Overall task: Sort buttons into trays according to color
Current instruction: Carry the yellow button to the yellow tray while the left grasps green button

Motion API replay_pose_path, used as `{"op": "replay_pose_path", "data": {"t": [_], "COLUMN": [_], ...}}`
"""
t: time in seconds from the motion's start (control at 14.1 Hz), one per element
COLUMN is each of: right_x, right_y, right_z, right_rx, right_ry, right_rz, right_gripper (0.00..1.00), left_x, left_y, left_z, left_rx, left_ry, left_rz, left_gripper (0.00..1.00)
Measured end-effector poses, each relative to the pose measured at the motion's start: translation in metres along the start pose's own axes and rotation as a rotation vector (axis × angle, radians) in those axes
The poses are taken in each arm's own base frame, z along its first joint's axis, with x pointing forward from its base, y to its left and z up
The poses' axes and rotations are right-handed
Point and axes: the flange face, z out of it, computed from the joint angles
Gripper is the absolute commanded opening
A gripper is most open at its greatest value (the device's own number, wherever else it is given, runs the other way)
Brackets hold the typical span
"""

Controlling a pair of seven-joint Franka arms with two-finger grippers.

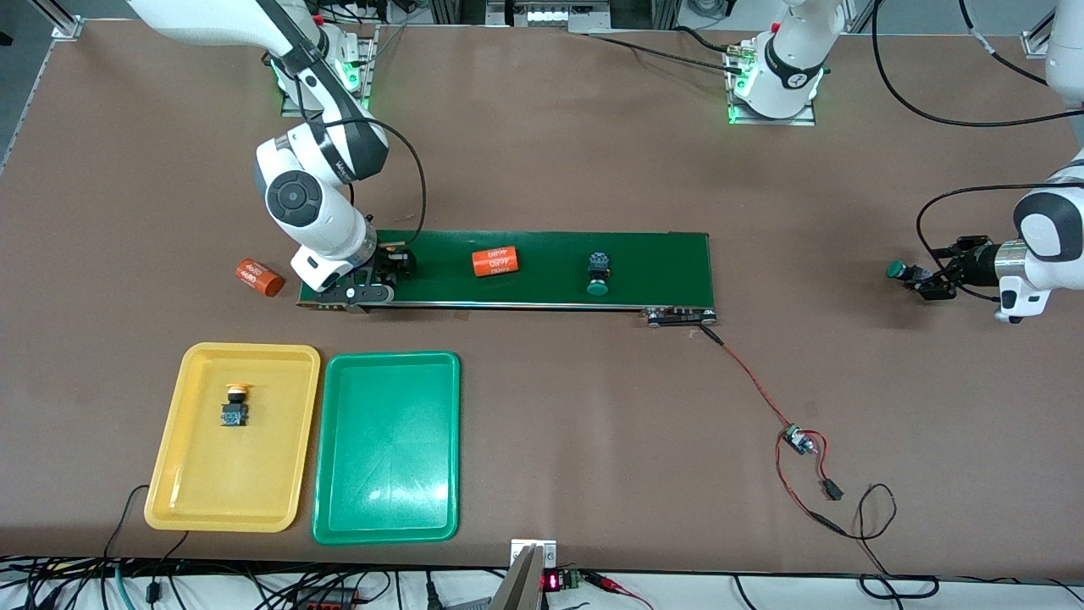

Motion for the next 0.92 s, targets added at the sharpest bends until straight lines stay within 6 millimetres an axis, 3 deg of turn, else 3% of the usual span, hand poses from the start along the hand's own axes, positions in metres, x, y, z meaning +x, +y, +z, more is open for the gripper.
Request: {"op": "replay_pose_path", "data": {"t": [0.14, 0.21, 0.36, 0.43, 0.5, 0.71, 0.92], "right_x": [0.0, 0.0, 0.003, 0.006, 0.011, 0.035, 0.059], "right_y": [0.002, 0.003, 0.007, 0.01, 0.013, 0.023, 0.043], "right_z": [0.001, 0.001, -0.001, -0.004, -0.01, -0.053, -0.092], "right_rx": [-0.001, -0.001, 0.001, 0.004, 0.005, -0.01, -0.046], "right_ry": [-0.002, -0.002, 0.002, 0.009, 0.017, 0.03, 0.089], "right_rz": [-0.004, -0.004, 0.001, 0.003, 0.009, 0.021, 0.002], "right_gripper": [0.14, 0.09, 0.06, 0.06, 0.06, 0.06, 0.07], "left_x": [0.001, 0.001, 0.002, 0.002, 0.002, 0.003, 0.001], "left_y": [0.002, 0.002, 0.001, 0.001, 0.001, 0.002, 0.013], "left_z": [0.003, 0.004, 0.008, 0.011, 0.014, 0.006, -0.022], "left_rx": [-0.017, -0.019, -0.016, -0.014, -0.012, -0.017, -0.033], "left_ry": [0.0, -0.001, -0.007, -0.013, -0.016, -0.004, 0.036], "left_rz": [-0.01, -0.012, -0.014, -0.015, -0.015, 0.028, 0.077], "left_gripper": [0.92, 0.86, 0.62, 0.55, 0.34, 0.3, 0.3]}}
